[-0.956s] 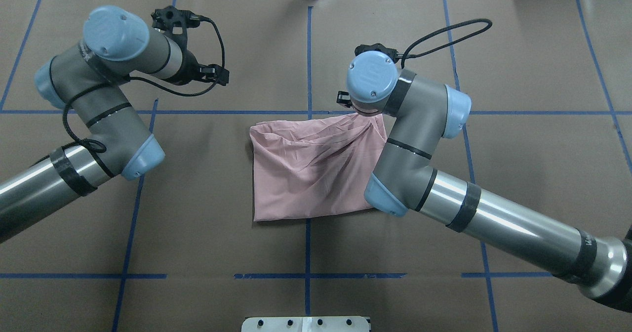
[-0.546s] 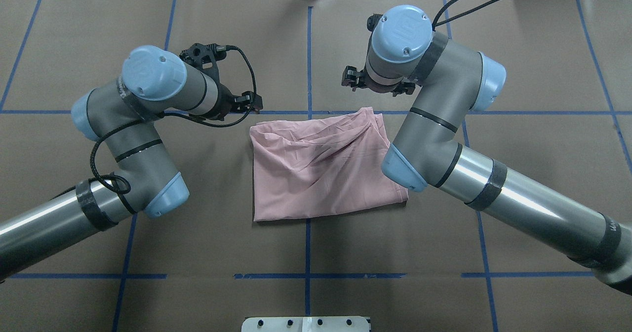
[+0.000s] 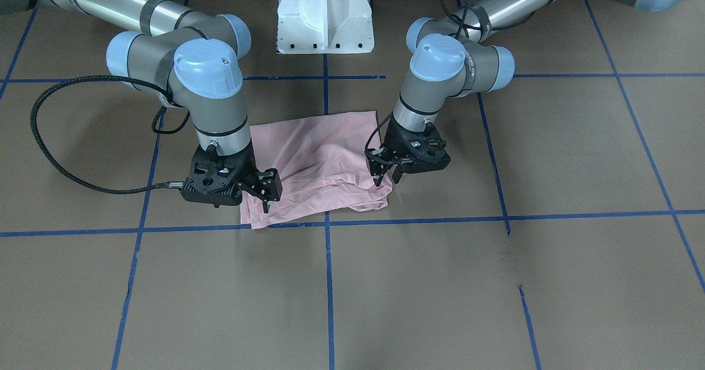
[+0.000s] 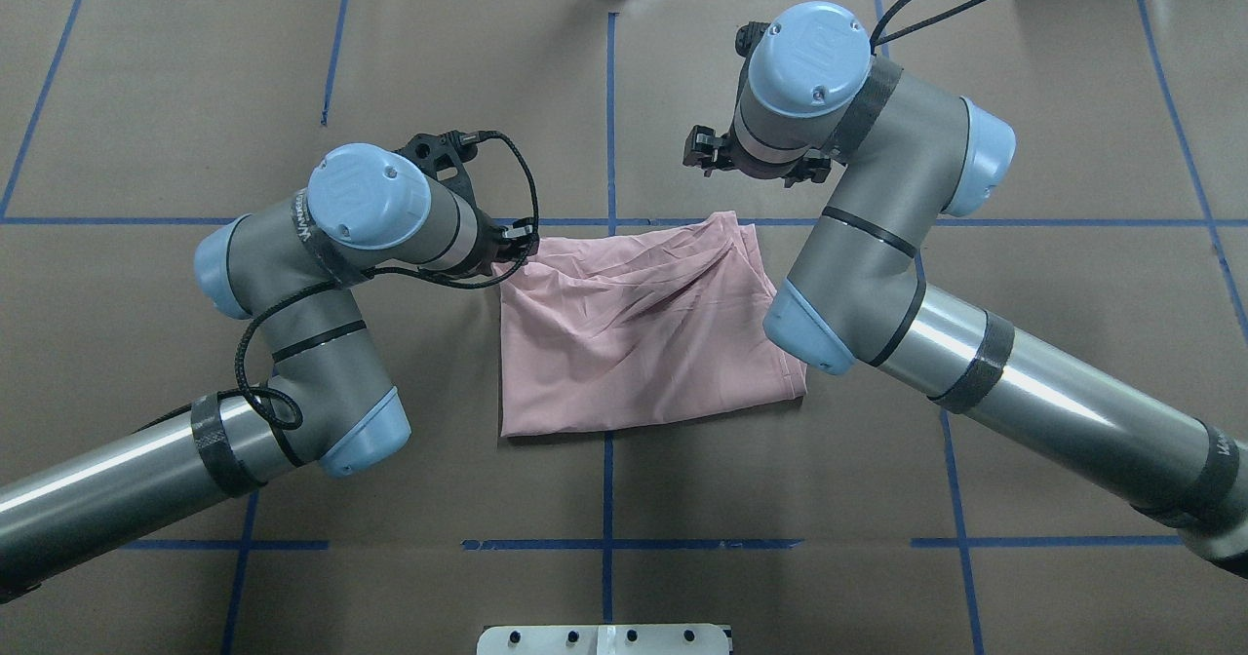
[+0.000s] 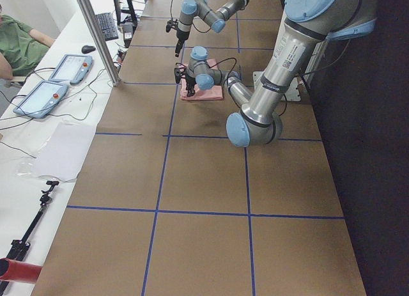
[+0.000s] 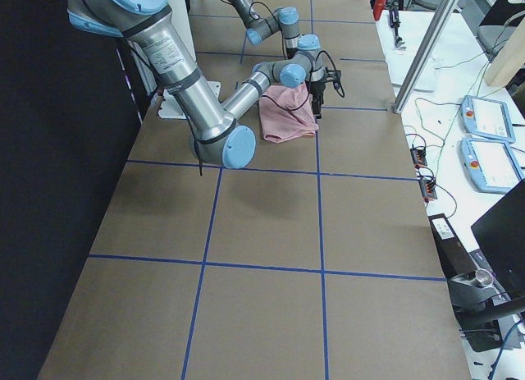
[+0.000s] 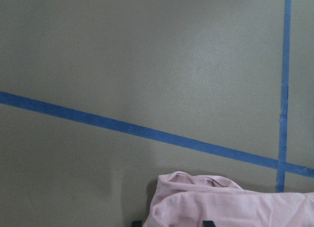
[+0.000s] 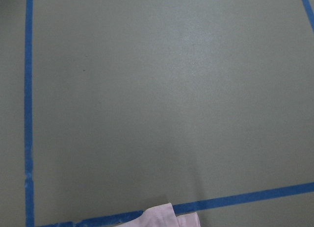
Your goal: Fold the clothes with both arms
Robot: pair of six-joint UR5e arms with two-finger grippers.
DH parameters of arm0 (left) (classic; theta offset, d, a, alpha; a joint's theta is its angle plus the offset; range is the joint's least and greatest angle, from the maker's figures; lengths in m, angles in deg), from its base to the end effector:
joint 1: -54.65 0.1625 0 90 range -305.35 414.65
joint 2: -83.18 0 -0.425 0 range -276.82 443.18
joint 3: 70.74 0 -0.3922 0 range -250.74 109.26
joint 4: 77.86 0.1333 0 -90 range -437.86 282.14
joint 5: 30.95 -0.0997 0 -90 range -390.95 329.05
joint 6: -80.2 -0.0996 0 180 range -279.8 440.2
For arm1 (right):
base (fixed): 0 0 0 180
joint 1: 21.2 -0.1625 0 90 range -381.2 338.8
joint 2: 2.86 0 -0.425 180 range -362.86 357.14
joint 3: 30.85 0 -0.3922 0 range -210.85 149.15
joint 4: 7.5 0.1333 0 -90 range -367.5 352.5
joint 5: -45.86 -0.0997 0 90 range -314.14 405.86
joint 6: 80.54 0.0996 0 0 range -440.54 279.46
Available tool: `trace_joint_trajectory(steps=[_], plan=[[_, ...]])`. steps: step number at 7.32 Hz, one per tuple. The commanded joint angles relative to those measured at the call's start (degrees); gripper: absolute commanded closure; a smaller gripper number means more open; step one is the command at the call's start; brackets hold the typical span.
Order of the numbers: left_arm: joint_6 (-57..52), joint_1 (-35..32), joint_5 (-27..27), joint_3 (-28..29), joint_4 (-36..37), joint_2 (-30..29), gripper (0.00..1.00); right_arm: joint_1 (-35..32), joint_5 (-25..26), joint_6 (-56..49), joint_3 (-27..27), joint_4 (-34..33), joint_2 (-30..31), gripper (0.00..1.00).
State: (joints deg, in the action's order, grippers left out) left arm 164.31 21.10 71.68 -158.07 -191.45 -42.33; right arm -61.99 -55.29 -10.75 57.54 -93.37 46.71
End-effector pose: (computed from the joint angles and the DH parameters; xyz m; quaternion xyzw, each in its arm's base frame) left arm 0.5322 -0.4867 0.2664 0.0673 0.4751 -0.1589 0.8629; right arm -0.4712 -0.5572 0.2437 0.1070 -0.3598 0.1304 0.9176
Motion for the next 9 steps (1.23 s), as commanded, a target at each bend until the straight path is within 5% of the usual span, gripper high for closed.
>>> trace_joint_trajectory(steps=[1, 2, 3, 4, 9], plan=[[0.1, 1.0, -0.1, 0.3, 0.3, -0.3, 0.56, 0.0, 0.1, 0.0, 0.0, 0.1, 0.4, 0.0], [0.1, 1.6, -0.1, 0.3, 0.3, -0.3, 0.59, 0.0, 0.1, 0.0, 0.0, 0.1, 0.4, 0.0], [0.1, 1.6, -0.1, 0.3, 0.3, -0.2, 0.85, 0.0, 0.1, -0.1, -0.1, 0.1, 0.4, 0.0], [-0.2, 1.6, -0.1, 0.3, 0.3, -0.1, 1.0, 0.0, 0.1, -0.1, -0.1, 0.2, 0.4, 0.0], [-9.0, -3.4, 0.0, 2.3, -0.1, 0.7, 1.0, 0.1, 0.2, -0.1, -0.3, 0.4, 0.4, 0.0]])
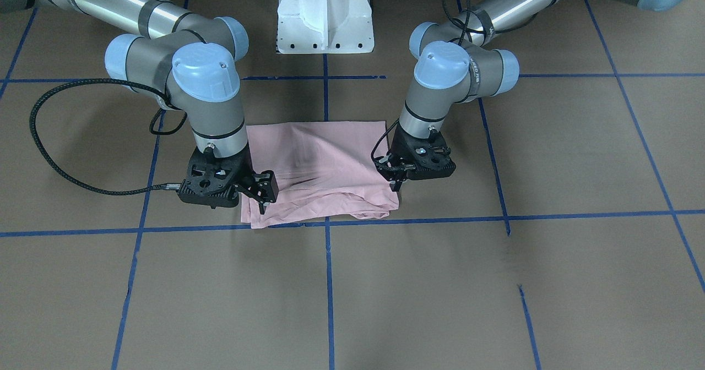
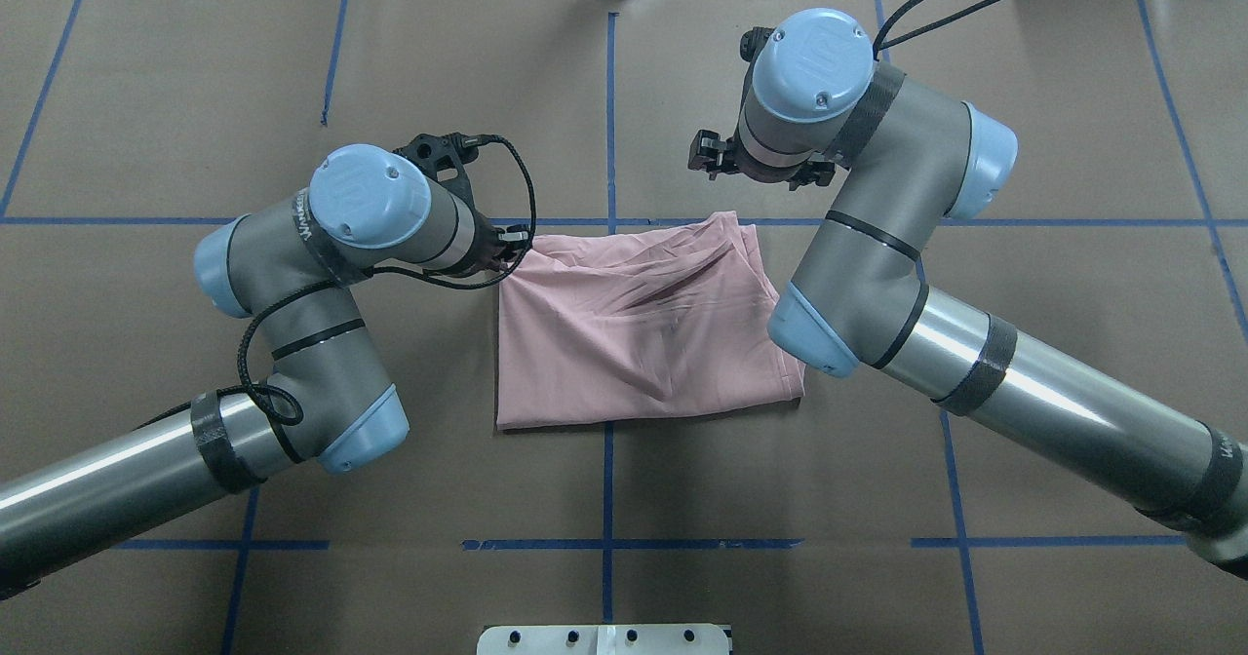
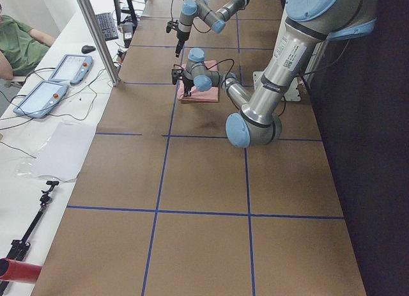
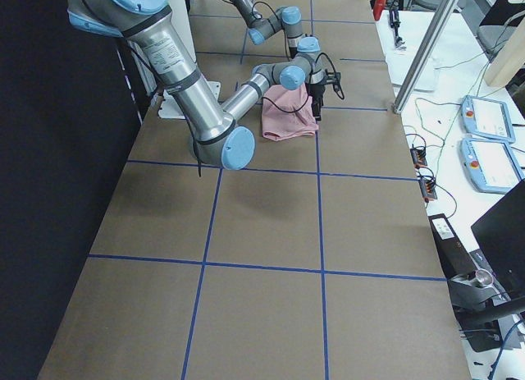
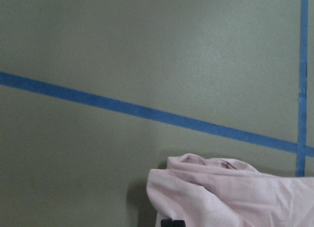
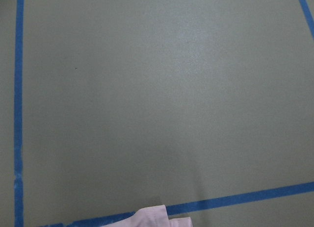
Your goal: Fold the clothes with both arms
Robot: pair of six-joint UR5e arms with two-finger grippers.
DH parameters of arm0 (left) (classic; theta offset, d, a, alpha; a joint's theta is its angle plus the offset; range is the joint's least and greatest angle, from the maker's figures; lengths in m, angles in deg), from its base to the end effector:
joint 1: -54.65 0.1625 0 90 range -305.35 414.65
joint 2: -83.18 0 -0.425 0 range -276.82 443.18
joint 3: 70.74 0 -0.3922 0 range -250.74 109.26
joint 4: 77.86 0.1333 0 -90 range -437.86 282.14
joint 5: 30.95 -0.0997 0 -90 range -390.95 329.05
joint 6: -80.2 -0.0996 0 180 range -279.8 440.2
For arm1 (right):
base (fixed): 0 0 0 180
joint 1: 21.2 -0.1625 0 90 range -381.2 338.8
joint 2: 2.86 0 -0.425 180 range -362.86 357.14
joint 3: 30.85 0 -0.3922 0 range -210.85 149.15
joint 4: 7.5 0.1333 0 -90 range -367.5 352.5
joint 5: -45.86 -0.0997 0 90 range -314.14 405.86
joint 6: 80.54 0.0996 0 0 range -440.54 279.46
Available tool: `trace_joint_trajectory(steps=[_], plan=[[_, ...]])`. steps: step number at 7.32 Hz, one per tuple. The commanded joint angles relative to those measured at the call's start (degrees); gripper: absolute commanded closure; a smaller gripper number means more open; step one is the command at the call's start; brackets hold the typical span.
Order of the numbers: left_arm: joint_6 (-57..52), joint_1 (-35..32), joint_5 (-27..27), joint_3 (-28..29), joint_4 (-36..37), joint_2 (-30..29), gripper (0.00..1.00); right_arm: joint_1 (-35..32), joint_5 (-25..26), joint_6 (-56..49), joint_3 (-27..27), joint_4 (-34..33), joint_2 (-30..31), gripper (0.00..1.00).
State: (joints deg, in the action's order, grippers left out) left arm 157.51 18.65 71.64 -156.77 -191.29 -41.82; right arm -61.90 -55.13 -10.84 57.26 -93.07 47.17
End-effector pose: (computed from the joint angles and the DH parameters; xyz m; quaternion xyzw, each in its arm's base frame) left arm 0.5144 -0.5117 0.2838 0.0987 0.4546 -0.1294 0.8757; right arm -0.4723 -0.5570 0.2510 0.1063 -0.3562 0.1301 0.9192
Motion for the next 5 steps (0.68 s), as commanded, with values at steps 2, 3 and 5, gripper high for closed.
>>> trace_joint_trajectory(steps=[2, 3, 5], plan=[[-6.7, -1.2, 0.2, 0.7, -0.6, 0.5, 0.0, -0.2, -0.3, -0.3, -0.1, 0.1, 0.0, 0.0], [-10.0, -2.7, 0.7, 0.0, -0.6, 0.5, 0.0, -1.1, -0.7, -2.8, -0.1, -0.1, -0.1, 0.0], [-24.0, -9.3, 6.3, -7.6, 0.1, 7.1, 0.0, -7.1, -9.1, -10.6, 1.3, -0.9, 2.8, 0.0]])
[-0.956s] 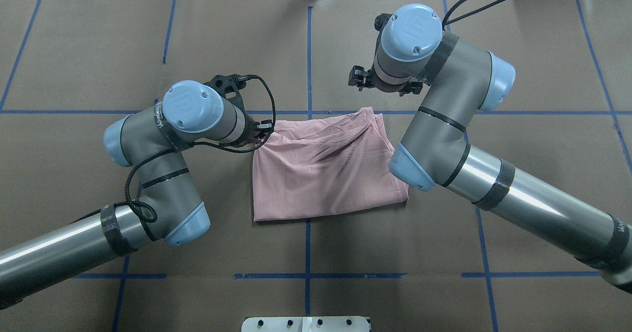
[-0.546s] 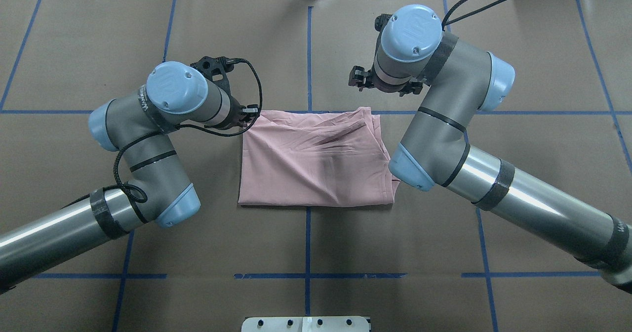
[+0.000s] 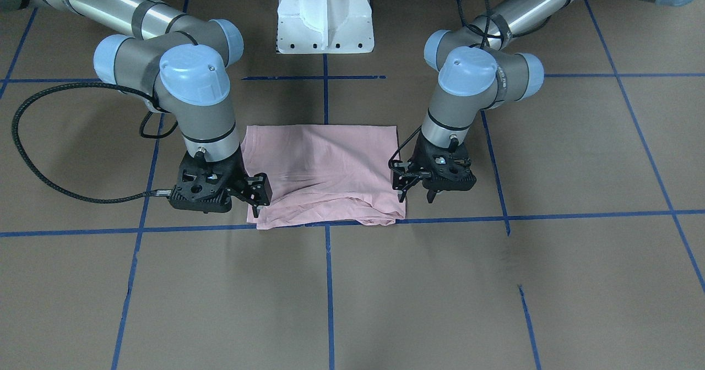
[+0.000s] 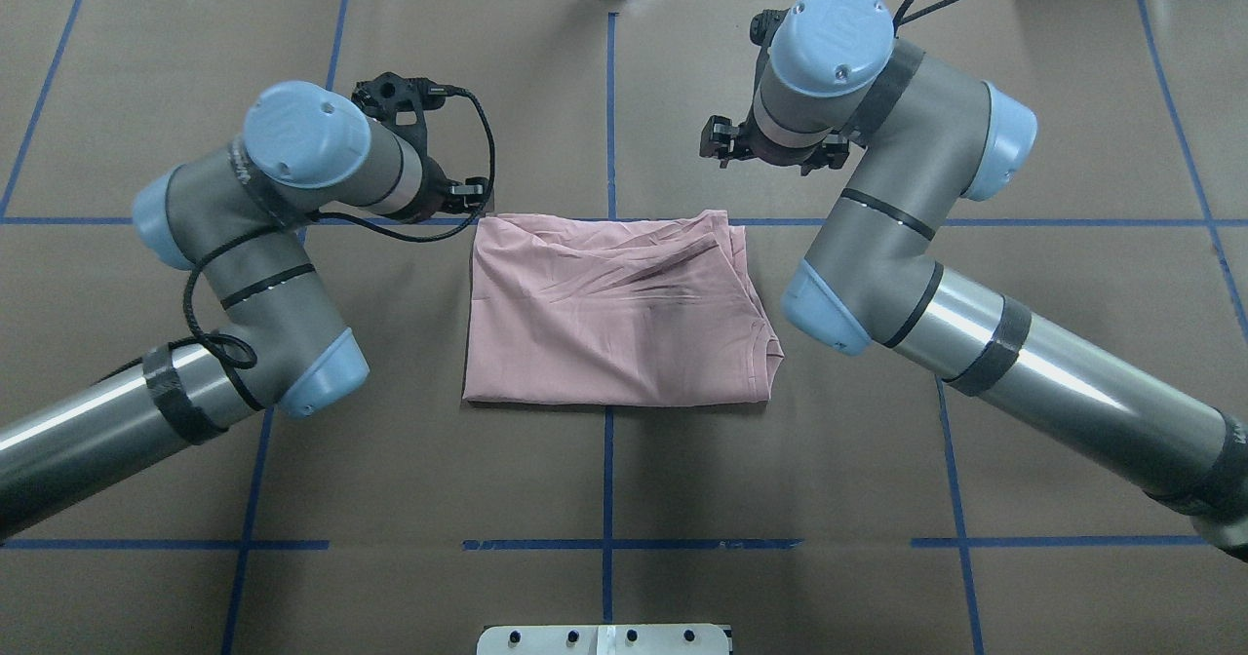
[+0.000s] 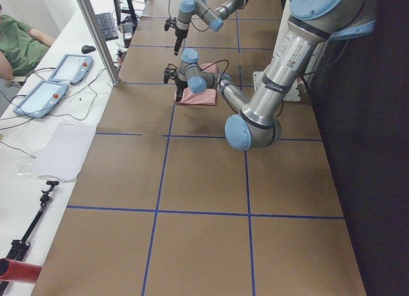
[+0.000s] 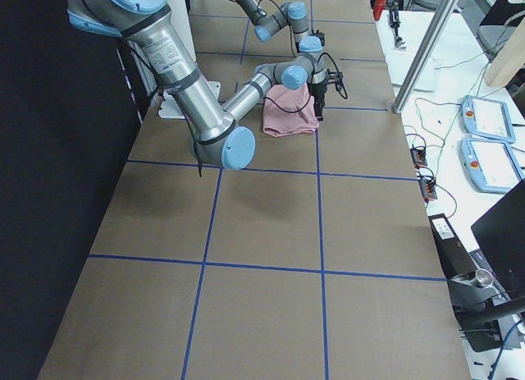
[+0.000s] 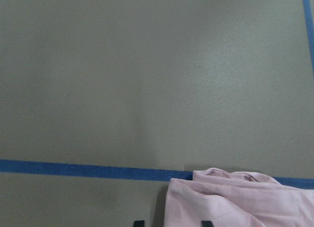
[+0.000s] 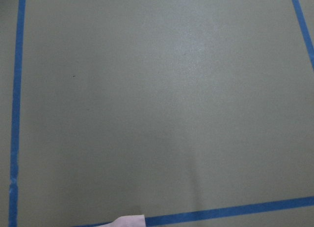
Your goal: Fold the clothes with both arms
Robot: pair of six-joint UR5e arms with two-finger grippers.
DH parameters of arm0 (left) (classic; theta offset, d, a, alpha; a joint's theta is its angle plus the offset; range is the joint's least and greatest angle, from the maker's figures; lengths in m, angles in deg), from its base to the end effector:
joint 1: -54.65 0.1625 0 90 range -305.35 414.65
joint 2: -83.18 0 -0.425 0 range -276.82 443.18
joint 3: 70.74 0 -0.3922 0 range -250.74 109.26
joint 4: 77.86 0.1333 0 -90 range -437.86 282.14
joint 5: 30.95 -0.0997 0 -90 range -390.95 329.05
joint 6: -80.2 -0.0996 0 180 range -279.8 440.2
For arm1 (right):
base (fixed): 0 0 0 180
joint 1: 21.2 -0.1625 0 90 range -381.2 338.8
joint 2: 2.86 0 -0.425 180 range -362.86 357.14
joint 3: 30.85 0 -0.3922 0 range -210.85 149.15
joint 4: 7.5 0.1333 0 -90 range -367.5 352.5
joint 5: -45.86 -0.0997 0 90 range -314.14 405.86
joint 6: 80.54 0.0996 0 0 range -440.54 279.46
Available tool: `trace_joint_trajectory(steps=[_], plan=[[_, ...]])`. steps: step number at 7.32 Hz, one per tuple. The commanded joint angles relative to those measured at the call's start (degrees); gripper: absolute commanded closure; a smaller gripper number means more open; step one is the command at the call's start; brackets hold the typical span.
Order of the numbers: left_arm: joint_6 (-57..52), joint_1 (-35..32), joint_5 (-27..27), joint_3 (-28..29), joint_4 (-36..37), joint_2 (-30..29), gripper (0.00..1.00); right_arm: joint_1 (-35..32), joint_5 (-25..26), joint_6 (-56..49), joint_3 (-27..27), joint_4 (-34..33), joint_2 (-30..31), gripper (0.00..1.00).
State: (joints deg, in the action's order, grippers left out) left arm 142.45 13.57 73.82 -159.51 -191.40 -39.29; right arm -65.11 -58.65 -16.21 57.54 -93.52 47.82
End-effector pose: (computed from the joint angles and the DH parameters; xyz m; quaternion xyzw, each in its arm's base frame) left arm 0.4565 -0.5411 0.2918 0.1637 0.4409 -0.0435 0.8814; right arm -0.4422 -0.5761 0.2571 0.1045 -0.3572 0.1026 0.9225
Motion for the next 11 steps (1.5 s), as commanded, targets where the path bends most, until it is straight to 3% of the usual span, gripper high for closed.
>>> trace_joint_trajectory(steps=[1, 3, 6, 7, 9, 10, 11], plan=[[-17.3, -9.3, 9.0, -9.2, 0.3, 9.9, 0.0, -7.9, -8.8, -12.0, 3.8, -1.3, 6.2, 0.0], [-37.9, -21.0, 15.4, -13.9, 0.6, 20.7, 0.0, -16.9, -12.9, -31.3, 9.1, -5.7, 14.7, 0.0], [-63.2, -37.9, 21.2, -10.5, 3.2, 29.3, 0.0, -33.6, -20.0, -59.1, 10.5, -6.4, 29.4, 0.0], [-63.3, -39.7, 26.1, -9.2, 3.4, 33.9, 0.0, -35.6, -23.6, -60.8, 10.4, -5.8, 37.7, 0.0], [-64.0, -43.0, 28.5, -2.8, 1.7, 37.3, 0.0, -39.8, -24.1, -61.3, 7.6, -5.7, 43.5, 0.0], [-63.9, -45.4, 28.4, -2.4, 4.2, 37.1, 0.0, -42.6, -25.2, -61.3, 7.6, -5.4, 44.9, 0.0], [-63.9, -46.4, 28.5, -3.9, 12.0, 36.9, 0.0, -46.3, -27.1, -62.3, 7.7, -5.5, 45.4, 0.0]])
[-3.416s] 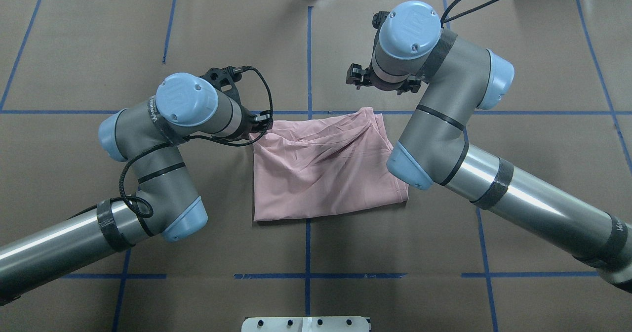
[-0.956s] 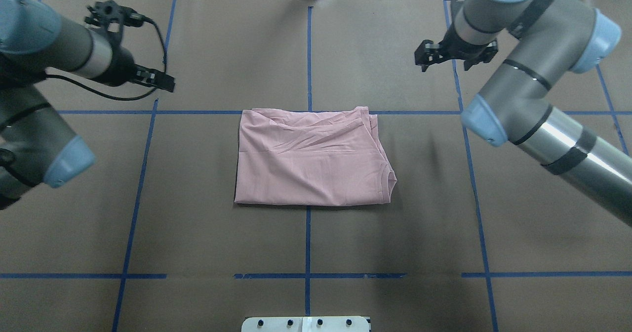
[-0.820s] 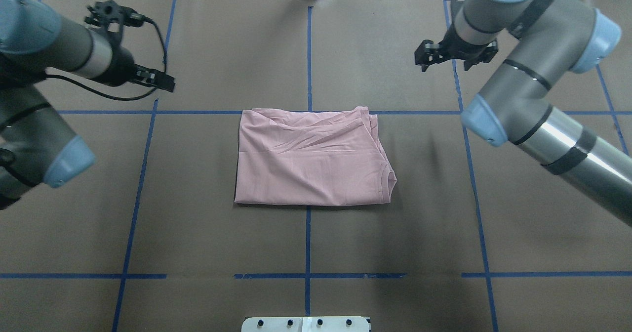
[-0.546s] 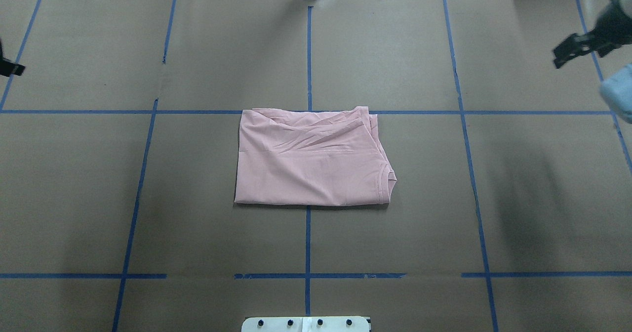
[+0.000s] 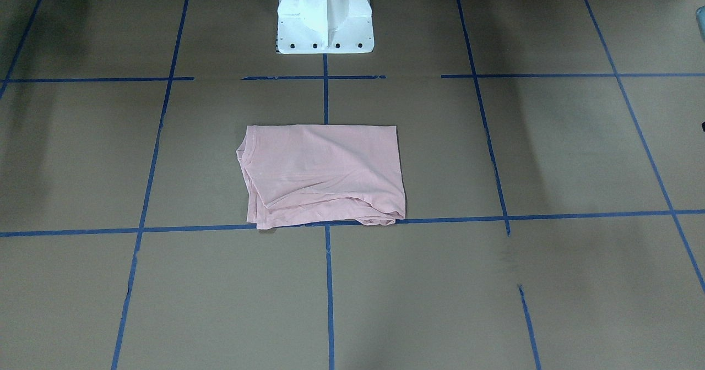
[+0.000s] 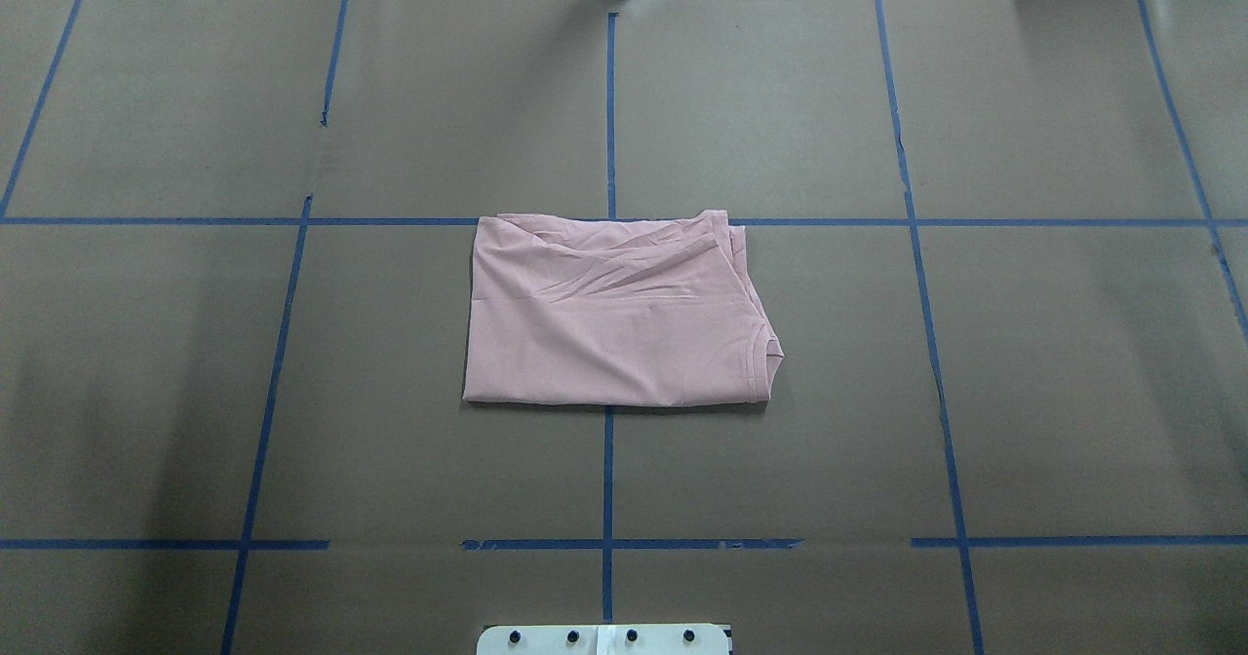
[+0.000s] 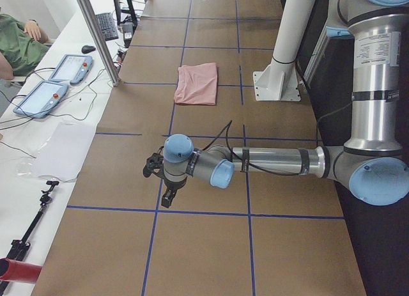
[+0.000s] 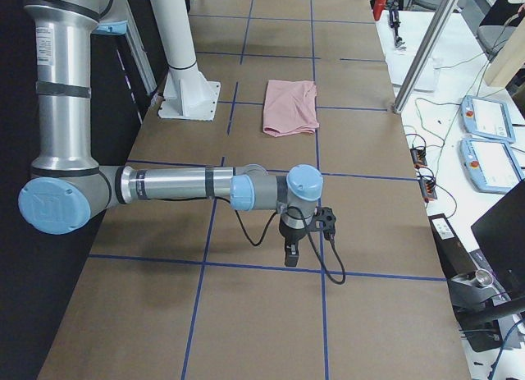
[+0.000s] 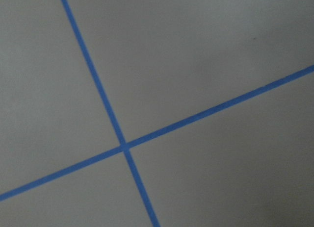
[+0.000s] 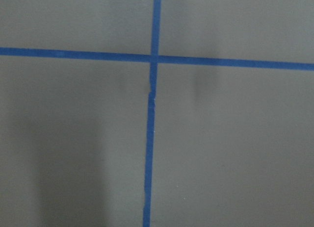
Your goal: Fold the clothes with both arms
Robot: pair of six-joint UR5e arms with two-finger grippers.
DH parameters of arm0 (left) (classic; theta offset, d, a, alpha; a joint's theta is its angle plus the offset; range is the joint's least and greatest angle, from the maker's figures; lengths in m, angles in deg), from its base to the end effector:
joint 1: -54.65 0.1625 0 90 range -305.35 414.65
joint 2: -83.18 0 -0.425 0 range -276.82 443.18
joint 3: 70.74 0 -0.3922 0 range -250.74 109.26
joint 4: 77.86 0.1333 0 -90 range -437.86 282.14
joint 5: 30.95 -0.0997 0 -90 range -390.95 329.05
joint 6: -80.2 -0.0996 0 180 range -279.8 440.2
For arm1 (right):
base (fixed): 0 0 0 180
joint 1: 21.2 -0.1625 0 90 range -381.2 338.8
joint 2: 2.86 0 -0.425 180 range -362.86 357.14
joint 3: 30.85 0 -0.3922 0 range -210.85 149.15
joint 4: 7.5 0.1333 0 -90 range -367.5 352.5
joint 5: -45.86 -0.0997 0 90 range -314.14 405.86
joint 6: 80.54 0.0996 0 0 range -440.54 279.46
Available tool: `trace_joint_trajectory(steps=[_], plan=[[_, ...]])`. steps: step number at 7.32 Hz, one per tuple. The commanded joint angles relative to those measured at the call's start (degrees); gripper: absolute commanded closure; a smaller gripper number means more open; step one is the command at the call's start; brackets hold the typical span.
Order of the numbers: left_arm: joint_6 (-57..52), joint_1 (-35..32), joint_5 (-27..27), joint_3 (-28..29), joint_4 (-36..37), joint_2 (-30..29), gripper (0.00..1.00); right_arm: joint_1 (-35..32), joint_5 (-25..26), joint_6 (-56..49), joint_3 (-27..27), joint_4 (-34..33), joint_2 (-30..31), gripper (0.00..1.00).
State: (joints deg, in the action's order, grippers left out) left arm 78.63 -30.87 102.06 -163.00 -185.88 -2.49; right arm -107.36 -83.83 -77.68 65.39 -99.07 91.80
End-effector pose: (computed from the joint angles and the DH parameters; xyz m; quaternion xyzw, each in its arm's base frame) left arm -0.0280 -0.4794 0.6431 0.1198 0.3662 0.0994 0.9174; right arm 0.0389 -0.4609 0.6519 -0.0198 -0.3389 -0.0081 0.9406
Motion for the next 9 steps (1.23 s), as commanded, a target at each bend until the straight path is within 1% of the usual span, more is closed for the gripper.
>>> trace_joint_trajectory(steps=[1, 2, 3, 5, 7, 9], plan=[[-0.2, -2.7, 0.1, -2.9, 14.2, -0.3, 0.0, -5.9, -2.0, -5.9, -0.2, -0.1, 2.5, 0.0], [-1.7, -4.4, 0.1, -4.8, 14.9, -0.2, 0.0, -8.3, -2.0, -11.0, -0.4, -0.5, 2.6, 0.0], [-3.2, -4.7, 0.1, -5.0, 15.3, -0.1, 0.0, -9.2, -1.9, -11.2, -0.4, -0.5, 3.1, 0.0], [-3.3, -4.7, 3.8, -4.9, 14.1, 0.3, 0.0, -9.2, -1.8, -10.4, -0.5, -0.5, 3.3, 0.0], [-2.4, -4.7, 3.6, -5.2, 14.4, -0.3, 0.0, -9.2, -2.0, -10.4, -0.8, -0.3, 3.3, 0.0], [-2.4, -4.7, 3.5, -4.5, 14.3, 0.4, 0.0, -9.2, -2.0, -10.4, -1.7, -0.1, 3.3, 0.0]])
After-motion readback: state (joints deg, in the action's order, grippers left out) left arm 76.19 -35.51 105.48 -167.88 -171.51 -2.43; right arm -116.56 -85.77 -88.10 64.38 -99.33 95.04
